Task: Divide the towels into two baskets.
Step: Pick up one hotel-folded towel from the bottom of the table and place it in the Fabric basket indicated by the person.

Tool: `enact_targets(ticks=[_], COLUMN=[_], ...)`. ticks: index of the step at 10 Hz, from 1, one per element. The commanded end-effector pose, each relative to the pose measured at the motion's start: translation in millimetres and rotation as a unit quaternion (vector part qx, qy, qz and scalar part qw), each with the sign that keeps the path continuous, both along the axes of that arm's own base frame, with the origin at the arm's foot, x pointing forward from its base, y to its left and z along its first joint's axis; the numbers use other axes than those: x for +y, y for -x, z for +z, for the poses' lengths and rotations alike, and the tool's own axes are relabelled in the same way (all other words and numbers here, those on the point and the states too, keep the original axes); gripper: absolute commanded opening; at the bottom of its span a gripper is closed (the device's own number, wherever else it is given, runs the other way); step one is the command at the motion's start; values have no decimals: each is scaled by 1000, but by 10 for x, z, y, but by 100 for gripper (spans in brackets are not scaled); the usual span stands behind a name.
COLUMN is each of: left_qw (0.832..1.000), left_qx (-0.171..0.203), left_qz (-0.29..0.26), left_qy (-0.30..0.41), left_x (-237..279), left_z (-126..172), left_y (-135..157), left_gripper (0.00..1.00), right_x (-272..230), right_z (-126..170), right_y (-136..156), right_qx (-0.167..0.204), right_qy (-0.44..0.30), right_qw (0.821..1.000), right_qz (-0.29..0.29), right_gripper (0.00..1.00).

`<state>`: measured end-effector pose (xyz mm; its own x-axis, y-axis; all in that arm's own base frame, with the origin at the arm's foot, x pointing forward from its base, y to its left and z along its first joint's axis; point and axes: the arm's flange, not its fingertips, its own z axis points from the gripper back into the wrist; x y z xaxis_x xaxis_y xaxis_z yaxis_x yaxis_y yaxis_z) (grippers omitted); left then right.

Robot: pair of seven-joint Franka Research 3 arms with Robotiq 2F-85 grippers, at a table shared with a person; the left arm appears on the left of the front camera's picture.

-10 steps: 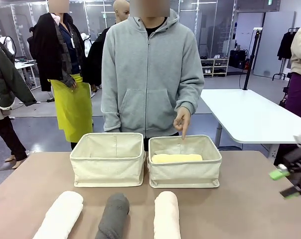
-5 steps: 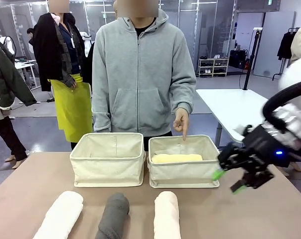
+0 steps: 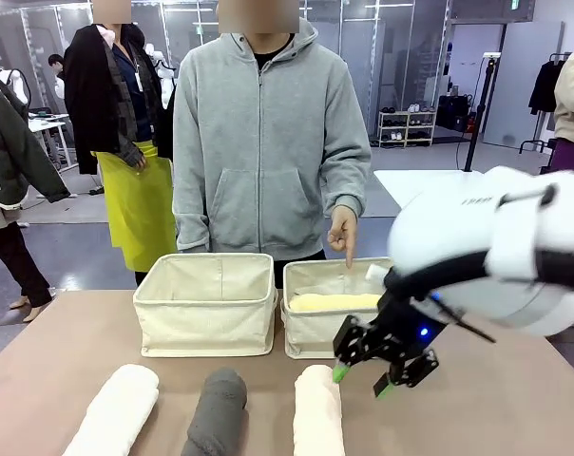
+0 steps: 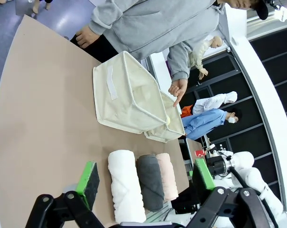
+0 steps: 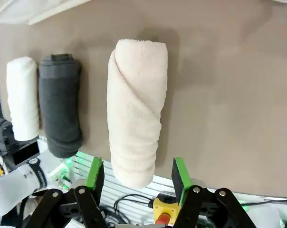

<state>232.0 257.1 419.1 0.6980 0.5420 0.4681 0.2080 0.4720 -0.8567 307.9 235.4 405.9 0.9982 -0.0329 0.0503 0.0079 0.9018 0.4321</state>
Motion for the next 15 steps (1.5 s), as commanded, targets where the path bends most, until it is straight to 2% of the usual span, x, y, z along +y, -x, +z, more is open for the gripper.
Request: enact_targets(ticks=[1,2,4,7,9,13,15], left_qw=[1000,1000,1000,1000,1000,1000,1000], left_qx=[-5,-5,-5,-5,-5,-5,-5], left_qz=[-1,-1,-1,-1,-1,-1,-1], left_qy=[3,3,3,3,3,3,3], left_x=[13,13,13,13,13,13,13], left_z=[18,18,18,18,18,18,18], left_y=[7,7,7,7,7,7,7], left_gripper=[100,100,100,100,100,100,100], right_x=[140,224,384,576,670,820,842], right_z=[-188,-234,-287,-335,-493,-749,-909], right_y=[-9,-39,-76,-212,-364,-462,-523], right_qx=[6,15,19,14,19,15,24], right_qy=[13,18,32,42,54,82,88], right_qw=[1000,1000,999,999,998,996,996], right_qz=[-15,-8,6,10,6,14,12], right_gripper=[73,85,100,100,100,100,100])
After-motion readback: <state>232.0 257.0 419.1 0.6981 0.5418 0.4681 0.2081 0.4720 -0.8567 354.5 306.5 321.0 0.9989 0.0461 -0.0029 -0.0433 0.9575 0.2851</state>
